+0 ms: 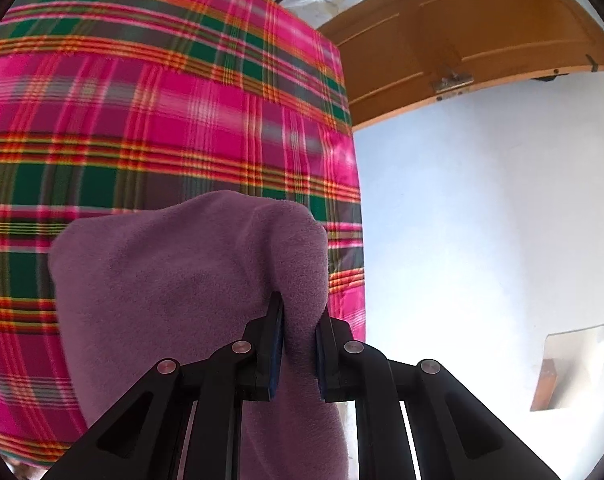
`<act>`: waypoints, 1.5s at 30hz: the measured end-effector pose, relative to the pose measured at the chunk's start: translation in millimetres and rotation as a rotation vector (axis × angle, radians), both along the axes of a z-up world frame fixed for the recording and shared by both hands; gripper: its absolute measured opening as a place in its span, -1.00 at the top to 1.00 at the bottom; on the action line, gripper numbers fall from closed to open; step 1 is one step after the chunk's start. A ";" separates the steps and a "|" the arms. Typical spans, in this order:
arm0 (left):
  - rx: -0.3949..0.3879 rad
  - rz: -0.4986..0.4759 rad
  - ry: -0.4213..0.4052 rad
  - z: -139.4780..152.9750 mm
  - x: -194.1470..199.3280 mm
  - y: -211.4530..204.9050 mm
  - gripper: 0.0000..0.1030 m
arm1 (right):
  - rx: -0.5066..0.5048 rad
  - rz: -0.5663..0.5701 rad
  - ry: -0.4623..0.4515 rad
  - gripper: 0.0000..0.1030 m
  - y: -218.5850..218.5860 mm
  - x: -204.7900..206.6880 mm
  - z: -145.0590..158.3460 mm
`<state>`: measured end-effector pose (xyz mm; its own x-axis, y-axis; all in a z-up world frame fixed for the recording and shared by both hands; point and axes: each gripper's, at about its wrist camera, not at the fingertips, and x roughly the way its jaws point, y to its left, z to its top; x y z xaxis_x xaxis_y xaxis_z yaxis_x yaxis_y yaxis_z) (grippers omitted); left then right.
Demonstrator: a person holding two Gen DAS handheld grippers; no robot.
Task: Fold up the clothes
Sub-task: 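Lift the grasped end with both grippers and fold it over the stack, then lower the folded end onto the stack and open both grippers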
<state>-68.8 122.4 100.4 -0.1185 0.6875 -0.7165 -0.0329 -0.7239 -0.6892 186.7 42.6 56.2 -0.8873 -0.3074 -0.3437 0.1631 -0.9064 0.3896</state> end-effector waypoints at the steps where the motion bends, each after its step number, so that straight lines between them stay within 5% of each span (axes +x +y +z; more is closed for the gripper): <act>1: -0.002 -0.003 -0.007 -3.1 -1.6 3.0 0.73 | 0.000 -0.008 -0.005 0.68 2.3 0.0 -1.9; 23: -0.124 -0.079 -0.080 -62.9 -19.2 66.1 0.73 | -0.066 -0.136 -0.142 0.69 61.0 3.6 -53.2; 45: -0.021 -0.098 -0.089 -68.6 -9.9 58.0 0.45 | -0.102 -0.191 -0.256 0.60 76.7 4.6 -80.7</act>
<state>-78.7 180.4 31.8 0.0129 0.6773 -0.7356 -0.0432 -0.7346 -0.6772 191.3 119.3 -24.5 -0.8211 -0.1883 -0.5388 -0.1205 -0.8656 0.4861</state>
